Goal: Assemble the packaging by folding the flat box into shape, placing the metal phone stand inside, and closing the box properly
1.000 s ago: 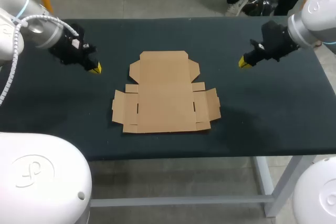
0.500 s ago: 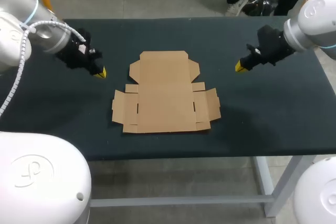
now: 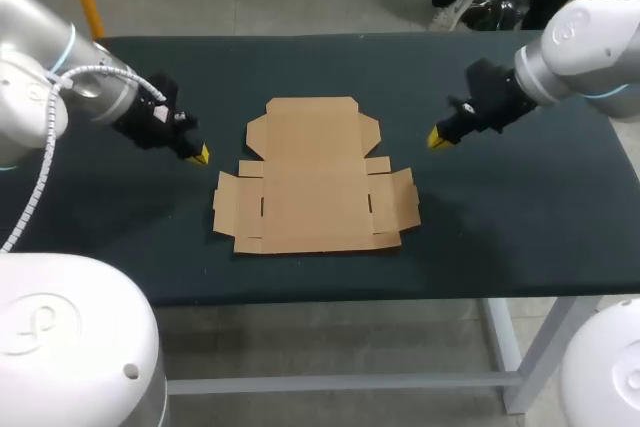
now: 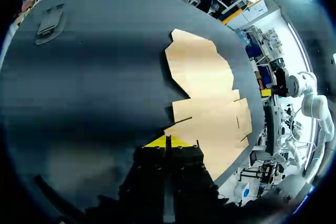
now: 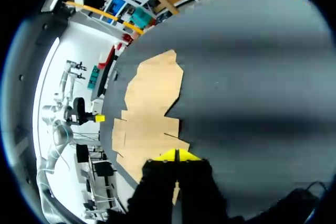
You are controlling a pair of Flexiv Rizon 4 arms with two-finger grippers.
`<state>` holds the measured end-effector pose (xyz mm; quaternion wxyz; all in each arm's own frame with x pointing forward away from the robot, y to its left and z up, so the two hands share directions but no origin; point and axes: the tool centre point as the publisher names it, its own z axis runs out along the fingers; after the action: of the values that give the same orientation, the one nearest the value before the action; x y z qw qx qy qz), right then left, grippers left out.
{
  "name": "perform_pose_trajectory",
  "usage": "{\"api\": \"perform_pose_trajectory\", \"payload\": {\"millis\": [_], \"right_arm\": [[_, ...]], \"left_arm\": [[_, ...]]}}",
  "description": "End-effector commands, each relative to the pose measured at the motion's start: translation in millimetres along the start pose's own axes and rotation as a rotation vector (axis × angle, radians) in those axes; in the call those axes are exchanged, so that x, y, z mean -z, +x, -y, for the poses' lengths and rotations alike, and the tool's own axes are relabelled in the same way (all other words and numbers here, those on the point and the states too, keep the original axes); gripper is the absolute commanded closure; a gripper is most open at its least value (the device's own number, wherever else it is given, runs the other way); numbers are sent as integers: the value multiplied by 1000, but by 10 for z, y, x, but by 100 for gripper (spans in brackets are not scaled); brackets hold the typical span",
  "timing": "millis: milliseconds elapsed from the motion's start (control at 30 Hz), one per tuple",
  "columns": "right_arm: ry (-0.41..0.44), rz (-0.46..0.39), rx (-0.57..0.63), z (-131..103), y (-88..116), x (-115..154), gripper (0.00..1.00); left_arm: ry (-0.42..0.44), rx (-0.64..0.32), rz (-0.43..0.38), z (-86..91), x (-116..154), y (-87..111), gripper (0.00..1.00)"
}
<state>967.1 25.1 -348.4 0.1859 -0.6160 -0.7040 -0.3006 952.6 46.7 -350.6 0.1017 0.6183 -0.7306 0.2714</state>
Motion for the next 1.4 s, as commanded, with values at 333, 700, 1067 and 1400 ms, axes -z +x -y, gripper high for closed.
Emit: {"api": "perform_pose_trajectory", "payload": {"millis": [333,700,1067,1400], "right_arm": [[28,-16,1,-87,-81,-328,100],[-7,-8,-8,-133,-151,-490,100],[-14,-10,16,-176,-119,-598,100],[-9,-11,36,-220,-98,-702,100]], "left_arm": [[-32,-6,-26,94,-224,-64,100],[-42,-16,-15,102,-347,-32,100],[-10,-39,-23,158,-480,-41,100],[-15,-51,-28,225,-604,-25,100]]}}
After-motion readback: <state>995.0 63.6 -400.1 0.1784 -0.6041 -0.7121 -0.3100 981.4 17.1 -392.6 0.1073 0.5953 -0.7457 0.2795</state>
